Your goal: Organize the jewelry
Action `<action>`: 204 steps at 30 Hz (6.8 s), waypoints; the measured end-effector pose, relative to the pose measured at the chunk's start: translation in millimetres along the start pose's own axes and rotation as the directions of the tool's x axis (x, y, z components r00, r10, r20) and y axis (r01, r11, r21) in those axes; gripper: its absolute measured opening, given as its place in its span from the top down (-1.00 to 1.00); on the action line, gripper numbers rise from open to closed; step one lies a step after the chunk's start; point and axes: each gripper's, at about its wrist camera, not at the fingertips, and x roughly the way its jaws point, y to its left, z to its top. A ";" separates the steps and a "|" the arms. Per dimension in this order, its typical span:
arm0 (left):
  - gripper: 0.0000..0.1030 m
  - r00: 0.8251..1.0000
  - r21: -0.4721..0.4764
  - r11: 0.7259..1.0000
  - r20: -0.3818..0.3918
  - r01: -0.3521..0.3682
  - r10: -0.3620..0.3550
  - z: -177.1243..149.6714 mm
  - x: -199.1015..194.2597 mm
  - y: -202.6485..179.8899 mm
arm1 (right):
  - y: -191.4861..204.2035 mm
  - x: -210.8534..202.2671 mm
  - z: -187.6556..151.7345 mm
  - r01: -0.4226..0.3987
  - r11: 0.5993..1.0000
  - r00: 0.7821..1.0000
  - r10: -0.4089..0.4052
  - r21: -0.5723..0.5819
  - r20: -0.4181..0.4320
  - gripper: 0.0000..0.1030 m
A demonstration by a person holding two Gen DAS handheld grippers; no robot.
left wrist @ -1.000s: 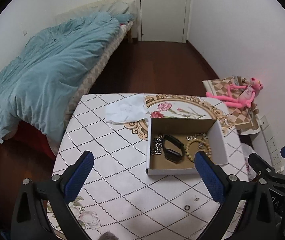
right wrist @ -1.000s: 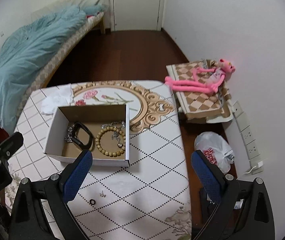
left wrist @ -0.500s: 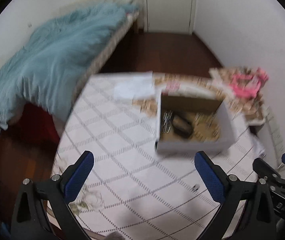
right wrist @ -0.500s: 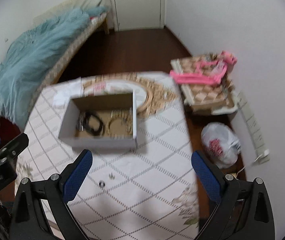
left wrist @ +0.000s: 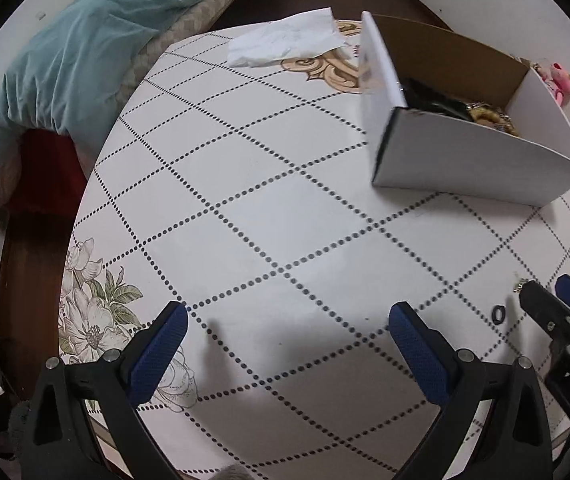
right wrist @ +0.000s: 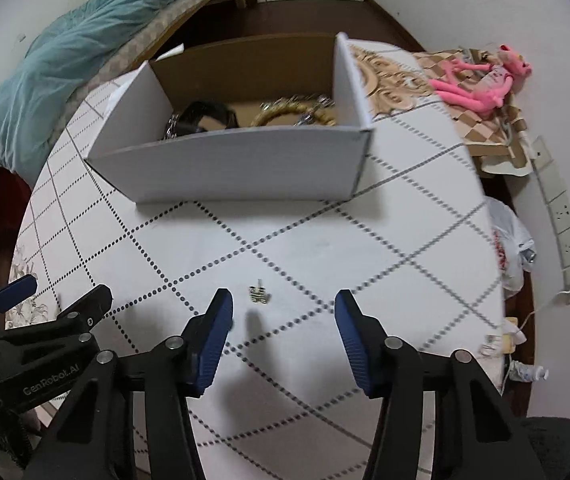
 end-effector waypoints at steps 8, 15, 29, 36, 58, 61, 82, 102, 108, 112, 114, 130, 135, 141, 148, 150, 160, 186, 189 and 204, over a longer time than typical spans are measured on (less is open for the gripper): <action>-1.00 1.000 0.006 1.000 0.001 -0.002 0.002 2.1 4.7 5.6 | 14.4 16.9 -0.6 0.023 0.999 1.000 -0.024 -0.049 -0.005 0.83; -1.00 0.998 0.044 0.998 0.030 0.046 -0.047 -1.9 -12.2 -20.8 | -9.5 -5.0 -3.8 0.016 1.000 0.999 -0.016 0.004 0.051 0.83; -0.61 0.983 0.147 0.973 0.022 0.176 -0.181 -18.3 -12.6 -102.2 | -79.3 -23.2 -26.0 0.058 0.987 0.997 -0.065 0.153 0.047 0.83; -0.19 0.984 0.175 0.970 0.025 0.172 -0.179 -13.3 -5.2 -103.7 | -80.5 -20.3 -26.3 0.050 0.985 0.997 -0.059 0.167 0.050 0.83; 0.88 0.958 0.200 0.946 0.080 0.256 -0.276 -13.6 -42.4 -102.7 | -81.2 -40.4 -13.5 0.015 0.982 0.993 -0.036 0.187 0.109 0.83; 0.88 0.947 0.203 0.941 0.120 0.269 -0.297 -1.2 -60.6 -97.0 | -78.9 -53.2 -3.6 -0.001 0.983 0.990 -0.025 0.184 0.141 0.83; 0.61 0.936 0.114 0.945 0.143 0.306 -0.321 72.9 -81.7 -42.1 | -59.4 -79.9 86.7 -0.101 0.991 0.970 0.077 0.093 0.231 0.83; 0.27 0.957 0.211 0.943 0.079 0.256 -0.278 -24.5 -18.3 -108.4 | -104.4 -36.2 -30.6 -0.009 0.980 0.997 -0.007 0.200 0.079 0.83; 0.81 0.950 0.221 0.939 0.115 0.262 -0.292 -21.8 -21.6 -107.8 | -103.2 -42.4 -24.5 -0.006 0.980 0.995 -0.013 0.199 0.095 0.83; 0.81 0.942 0.219 0.939 0.146 0.266 -0.301 -17.3 -32.0 -99.4 | -101.2 -45.9 -20.2 -0.009 0.980 0.994 -0.013 0.197 0.108 0.83; 0.81 0.939 0.216 0.937 0.152 0.274 -0.310 -15.6 -35.5 -96.4 | -100.6 -48.5 -18.0 -0.014 0.980 0.993 -0.009 0.198 0.116 0.83; 0.81 0.888 0.133 0.927 0.266 0.352 -0.375 99.7 -104.7 -38.0 | -63.8 -88.4 86.8 -0.188 0.976 0.963 0.160 0.112 0.217 0.83; 0.81 0.906 0.119 0.923 0.185 0.365 -0.382 132.5 -81.5 -38.2 | -48.9 -58.5 131.8 -0.244 0.965 0.964 0.231 0.094 0.127 0.83; 0.78 0.924 0.073 0.927 0.077 0.369 -0.374 150.7 -54.6 -41.9 | -35.1 -14.2 168.2 -0.224 0.973 0.974 0.225 0.049 -0.011 0.82; -0.42 0.955 0.044 0.958 0.077 0.284 -0.286 157.7 -52.5 -34.4 | -36.4 -2.2 178.5 -0.205 0.977 0.975 0.209 0.053 -0.076 0.18; -0.46 0.955 0.035 0.959 0.093 0.281 -0.283 158.9 -56.3 -29.8 | -37.5 -5.6 179.5 -0.197 0.979 0.977 0.200 0.051 -0.072 0.11; -0.98 0.979 0.012 0.987 0.119 0.163 -0.163 145.6 -63.0 -18.2 | -39.2 -30.8 165.2 -0.061 0.997 0.997 0.063 0.036 -0.043 -0.79; -0.98 0.956 0.001 0.994 0.273 0.108 -0.104 55.5 -184.2 -10.6 | -33.7 -153.4 75.8 0.106 0.993 0.985 -0.111 0.042 0.129 -0.95; -0.98 0.945 -0.001 0.993 0.308 0.119 -0.112 46.1 -210.4 -7.6 | -33.2 -184.3 64.9 0.102 0.994 0.978 -0.109 0.047 0.175 -0.96; -0.98 0.898 0.017 0.993 0.425 0.115 -0.111 3.0 -297.9 0.0 | -17.9 -311.6 20.6 0.163 0.986 0.907 -0.168 0.046 0.386 -1.00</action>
